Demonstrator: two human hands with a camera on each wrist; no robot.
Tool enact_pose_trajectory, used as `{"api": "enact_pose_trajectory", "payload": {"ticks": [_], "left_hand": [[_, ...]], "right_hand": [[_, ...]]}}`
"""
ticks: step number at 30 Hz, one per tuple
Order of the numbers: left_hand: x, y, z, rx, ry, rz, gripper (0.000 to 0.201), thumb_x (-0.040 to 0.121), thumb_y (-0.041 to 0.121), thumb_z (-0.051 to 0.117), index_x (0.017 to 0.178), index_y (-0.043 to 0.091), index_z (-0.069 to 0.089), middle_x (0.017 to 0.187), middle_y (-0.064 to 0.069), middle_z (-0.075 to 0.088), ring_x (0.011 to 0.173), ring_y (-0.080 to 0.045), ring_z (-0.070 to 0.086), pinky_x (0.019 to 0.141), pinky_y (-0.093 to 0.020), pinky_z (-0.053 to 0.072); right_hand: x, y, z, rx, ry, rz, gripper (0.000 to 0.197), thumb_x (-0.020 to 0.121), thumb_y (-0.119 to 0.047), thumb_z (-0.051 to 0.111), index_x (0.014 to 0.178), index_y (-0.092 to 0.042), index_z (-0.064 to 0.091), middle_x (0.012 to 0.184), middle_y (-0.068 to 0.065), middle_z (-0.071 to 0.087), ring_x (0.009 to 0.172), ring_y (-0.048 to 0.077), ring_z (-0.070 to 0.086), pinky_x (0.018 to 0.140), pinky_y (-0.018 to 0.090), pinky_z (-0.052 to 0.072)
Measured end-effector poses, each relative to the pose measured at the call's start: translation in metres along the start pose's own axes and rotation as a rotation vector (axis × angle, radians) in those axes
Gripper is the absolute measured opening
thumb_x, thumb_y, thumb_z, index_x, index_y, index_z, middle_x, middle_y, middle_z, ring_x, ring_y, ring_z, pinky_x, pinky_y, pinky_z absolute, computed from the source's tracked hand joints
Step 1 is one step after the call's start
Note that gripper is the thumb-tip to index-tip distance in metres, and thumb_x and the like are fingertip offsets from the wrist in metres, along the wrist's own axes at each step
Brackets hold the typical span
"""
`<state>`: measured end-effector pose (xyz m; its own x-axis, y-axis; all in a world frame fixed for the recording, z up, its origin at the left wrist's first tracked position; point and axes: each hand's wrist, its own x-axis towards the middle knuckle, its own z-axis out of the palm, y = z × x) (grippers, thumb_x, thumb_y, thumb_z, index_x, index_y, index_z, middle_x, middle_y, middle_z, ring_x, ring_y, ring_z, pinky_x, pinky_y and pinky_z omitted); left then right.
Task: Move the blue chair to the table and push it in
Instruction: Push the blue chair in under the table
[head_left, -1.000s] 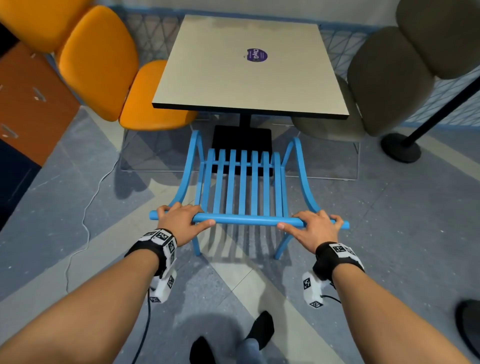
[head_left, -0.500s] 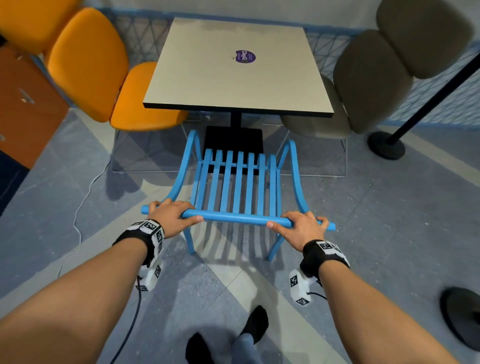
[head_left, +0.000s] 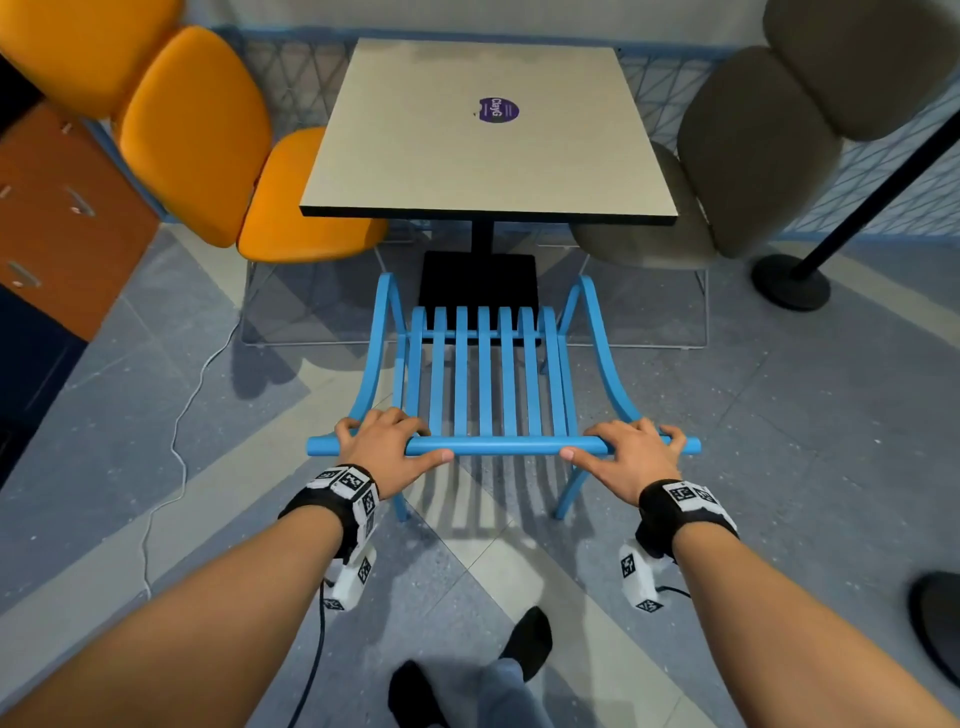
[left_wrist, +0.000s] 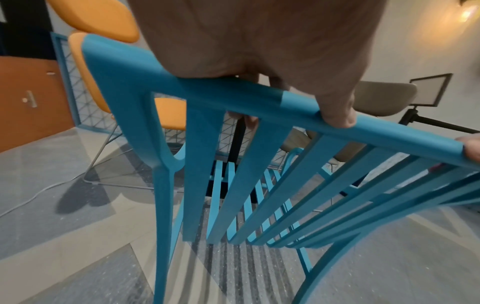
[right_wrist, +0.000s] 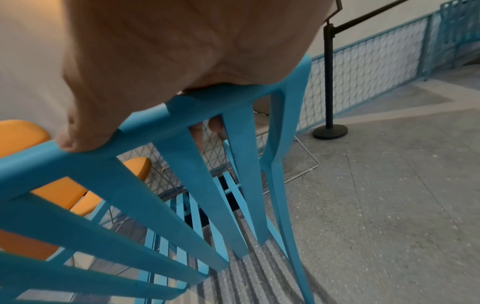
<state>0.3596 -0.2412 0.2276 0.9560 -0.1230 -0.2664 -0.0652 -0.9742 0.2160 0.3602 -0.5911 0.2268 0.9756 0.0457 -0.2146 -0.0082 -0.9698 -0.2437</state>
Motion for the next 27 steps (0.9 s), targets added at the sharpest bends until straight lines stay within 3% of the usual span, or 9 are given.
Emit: {"api": "enact_pose_trajectory", "payload": {"ticks": [8, 13, 27], "left_hand": [[0.008, -0.005, -0.003, -0.052, 0.066, 0.025, 0.061, 0.076, 0.086, 0.034, 0.101, 0.041, 0.068, 0.086, 0.015, 0.058, 0.094, -0.012, 0.040, 0.086, -0.041, 0.022], [0.026, -0.011, -0.010, -0.058, 0.065, 0.024, 0.067, 0.071, 0.089, 0.031, 0.093, 0.039, 0.070, 0.080, 0.013, 0.058, 0.090, -0.015, 0.042, 0.079, -0.039, 0.020], [0.075, -0.028, -0.020, -0.090, 0.114, 0.039, 0.068, 0.067, 0.091, 0.028, 0.087, 0.040, 0.069, 0.076, 0.014, 0.057, 0.089, -0.015, 0.043, 0.080, -0.039, 0.020]], "right_hand": [[0.013, 0.000, -0.001, 0.056, 0.037, -0.002, 0.068, 0.067, -0.098, 0.032, 0.087, -0.044, 0.067, 0.083, -0.024, 0.060, 0.099, 0.009, 0.045, 0.104, 0.051, 0.017], [0.031, -0.003, -0.006, 0.058, 0.016, 0.000, 0.064, 0.070, -0.096, 0.035, 0.083, -0.043, 0.067, 0.079, -0.022, 0.059, 0.100, 0.011, 0.045, 0.104, 0.052, 0.016], [0.076, -0.014, -0.011, 0.043, 0.023, 0.009, 0.068, 0.070, -0.097, 0.032, 0.087, -0.041, 0.068, 0.087, -0.021, 0.064, 0.101, 0.012, 0.047, 0.104, 0.052, 0.017]]}}
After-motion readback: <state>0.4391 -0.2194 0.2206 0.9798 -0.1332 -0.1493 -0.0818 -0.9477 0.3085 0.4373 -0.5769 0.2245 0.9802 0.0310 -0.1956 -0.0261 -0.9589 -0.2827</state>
